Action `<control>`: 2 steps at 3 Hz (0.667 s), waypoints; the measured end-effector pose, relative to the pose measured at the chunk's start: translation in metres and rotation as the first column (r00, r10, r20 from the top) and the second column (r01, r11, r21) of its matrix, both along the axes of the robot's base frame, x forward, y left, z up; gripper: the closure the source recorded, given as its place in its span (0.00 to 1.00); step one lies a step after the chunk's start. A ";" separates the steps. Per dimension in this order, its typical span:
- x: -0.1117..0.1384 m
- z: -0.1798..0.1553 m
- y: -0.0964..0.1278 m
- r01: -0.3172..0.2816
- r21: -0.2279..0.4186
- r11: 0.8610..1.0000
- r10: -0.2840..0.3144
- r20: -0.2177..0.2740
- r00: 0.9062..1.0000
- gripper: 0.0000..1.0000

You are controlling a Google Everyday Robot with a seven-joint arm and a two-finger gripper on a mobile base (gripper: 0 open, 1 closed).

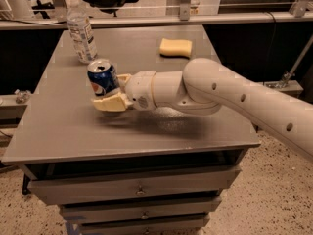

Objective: Knock pepsi can over

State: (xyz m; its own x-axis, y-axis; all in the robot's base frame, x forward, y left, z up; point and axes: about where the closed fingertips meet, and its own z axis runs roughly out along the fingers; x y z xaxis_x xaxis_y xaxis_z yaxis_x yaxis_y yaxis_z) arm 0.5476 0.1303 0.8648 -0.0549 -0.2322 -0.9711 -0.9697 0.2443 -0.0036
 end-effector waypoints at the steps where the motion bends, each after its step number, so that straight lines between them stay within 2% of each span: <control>1: 0.002 0.030 -0.045 0.072 -0.064 0.995 -0.068 0.068 0.995 1.00; 2: 0.001 0.062 -0.080 0.118 -0.206 0.971 -0.088 0.153 0.984 1.00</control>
Offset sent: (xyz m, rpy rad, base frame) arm 0.0143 -0.1656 0.0927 -0.5245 -0.2593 -0.1876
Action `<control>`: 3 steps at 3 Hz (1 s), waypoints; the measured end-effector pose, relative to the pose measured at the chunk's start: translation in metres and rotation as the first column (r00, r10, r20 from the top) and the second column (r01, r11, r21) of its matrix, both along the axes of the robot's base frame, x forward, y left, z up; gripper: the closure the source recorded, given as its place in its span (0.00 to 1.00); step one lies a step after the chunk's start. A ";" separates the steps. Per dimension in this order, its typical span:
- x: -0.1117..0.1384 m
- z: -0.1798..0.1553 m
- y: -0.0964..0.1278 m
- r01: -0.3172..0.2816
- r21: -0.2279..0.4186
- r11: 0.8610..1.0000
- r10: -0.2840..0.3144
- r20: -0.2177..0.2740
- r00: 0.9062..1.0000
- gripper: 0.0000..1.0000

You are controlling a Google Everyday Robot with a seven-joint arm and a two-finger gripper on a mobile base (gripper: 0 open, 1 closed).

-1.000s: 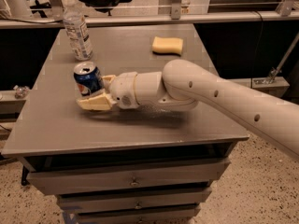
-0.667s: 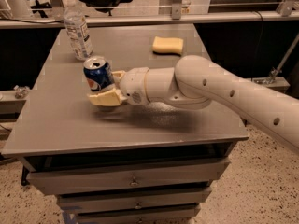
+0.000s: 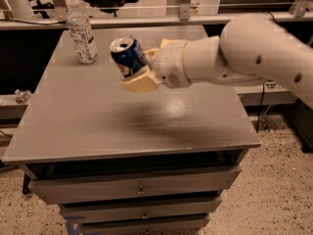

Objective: Knock pepsi can over

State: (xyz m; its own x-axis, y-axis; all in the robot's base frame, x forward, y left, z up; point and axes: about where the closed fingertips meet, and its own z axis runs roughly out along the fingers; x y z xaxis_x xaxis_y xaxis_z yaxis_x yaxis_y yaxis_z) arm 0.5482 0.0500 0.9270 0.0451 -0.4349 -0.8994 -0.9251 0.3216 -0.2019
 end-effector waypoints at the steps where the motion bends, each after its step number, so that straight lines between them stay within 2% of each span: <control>1: 0.001 0.015 -0.033 0.016 -0.209 0.978 -0.011 0.022 1.000 1.00; 2: -0.002 0.002 -0.055 -0.011 -0.411 0.912 -0.005 -0.037 0.999 1.00; 3: -0.009 -0.034 -0.071 -0.087 -0.608 0.789 0.011 -0.127 0.992 1.00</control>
Offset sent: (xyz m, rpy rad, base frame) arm 0.0168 -0.1420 -0.0348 -0.9828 0.0331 0.0040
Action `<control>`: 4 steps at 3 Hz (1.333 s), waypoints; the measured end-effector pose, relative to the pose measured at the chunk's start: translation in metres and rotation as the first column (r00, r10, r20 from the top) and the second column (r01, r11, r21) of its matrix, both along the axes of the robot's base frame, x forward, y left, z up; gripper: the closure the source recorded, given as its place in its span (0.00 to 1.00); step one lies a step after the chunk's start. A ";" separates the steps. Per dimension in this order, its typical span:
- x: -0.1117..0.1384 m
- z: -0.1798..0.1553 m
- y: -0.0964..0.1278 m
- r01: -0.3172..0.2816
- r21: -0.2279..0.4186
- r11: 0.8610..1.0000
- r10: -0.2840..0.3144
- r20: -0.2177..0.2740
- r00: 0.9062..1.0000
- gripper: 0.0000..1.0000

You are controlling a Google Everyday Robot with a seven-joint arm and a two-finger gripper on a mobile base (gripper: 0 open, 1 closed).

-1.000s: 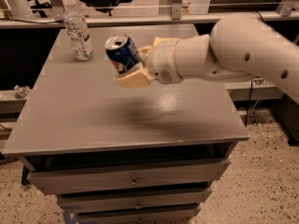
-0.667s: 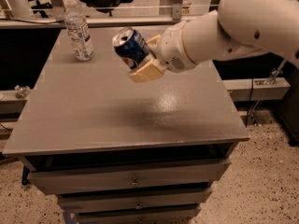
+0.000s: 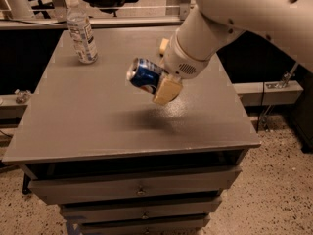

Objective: Knock pepsi can over

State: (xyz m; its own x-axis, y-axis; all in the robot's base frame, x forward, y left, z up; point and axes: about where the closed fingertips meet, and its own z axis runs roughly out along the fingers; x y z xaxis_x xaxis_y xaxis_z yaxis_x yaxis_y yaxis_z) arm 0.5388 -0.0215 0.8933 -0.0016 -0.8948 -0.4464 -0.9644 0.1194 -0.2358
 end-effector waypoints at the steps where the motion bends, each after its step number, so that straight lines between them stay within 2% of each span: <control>1: -0.003 -0.035 -0.027 -0.026 -0.238 0.971 0.011 -0.064 0.998 1.00; 2: 0.004 -0.053 -0.059 -0.028 -0.437 0.899 -0.003 -0.070 0.998 1.00; 3: 0.010 -0.060 -0.081 -0.019 -0.560 0.828 -0.013 -0.054 0.998 0.83; 4: 0.014 -0.066 -0.092 -0.026 -0.636 0.771 -0.007 -0.049 0.999 0.51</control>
Offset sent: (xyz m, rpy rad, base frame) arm 0.0205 -0.1111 -0.0610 -0.7659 0.0459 -0.0051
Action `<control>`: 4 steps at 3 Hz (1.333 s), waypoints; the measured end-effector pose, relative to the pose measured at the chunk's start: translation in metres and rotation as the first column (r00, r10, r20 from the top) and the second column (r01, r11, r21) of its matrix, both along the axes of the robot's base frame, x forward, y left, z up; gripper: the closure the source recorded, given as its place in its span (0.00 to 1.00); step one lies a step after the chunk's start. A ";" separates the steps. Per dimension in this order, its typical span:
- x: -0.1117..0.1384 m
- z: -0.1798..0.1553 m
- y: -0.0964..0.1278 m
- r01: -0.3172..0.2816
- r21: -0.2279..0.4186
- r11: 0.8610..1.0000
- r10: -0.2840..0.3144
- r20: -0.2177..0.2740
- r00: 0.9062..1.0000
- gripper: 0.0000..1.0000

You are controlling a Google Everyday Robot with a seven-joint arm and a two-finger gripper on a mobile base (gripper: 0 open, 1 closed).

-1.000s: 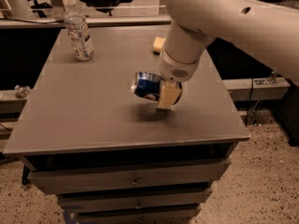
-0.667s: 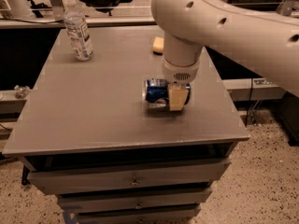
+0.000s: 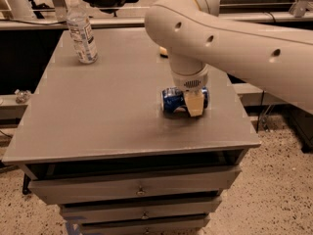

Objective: Knock pepsi can over

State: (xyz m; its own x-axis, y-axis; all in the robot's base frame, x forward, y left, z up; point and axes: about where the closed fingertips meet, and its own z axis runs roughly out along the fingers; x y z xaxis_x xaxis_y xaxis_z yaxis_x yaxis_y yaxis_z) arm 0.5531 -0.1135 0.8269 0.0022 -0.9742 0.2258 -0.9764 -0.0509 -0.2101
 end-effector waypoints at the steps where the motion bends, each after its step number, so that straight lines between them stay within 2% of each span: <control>1: 0.001 0.000 -0.002 -0.003 -0.019 1.000 0.003 0.000 1.000 0.28; 2: 0.001 0.001 -0.002 -0.003 -0.019 1.000 0.003 -0.001 1.000 0.04; 3: 0.001 0.002 -0.002 -0.003 -0.019 1.000 0.003 -0.001 1.000 0.00; 4: -0.002 -0.002 -0.005 -0.020 -0.042 0.999 0.019 -0.020 1.000 0.00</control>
Offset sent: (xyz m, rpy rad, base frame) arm 0.0001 -0.0043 -0.0027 -0.0592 0.0196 0.0239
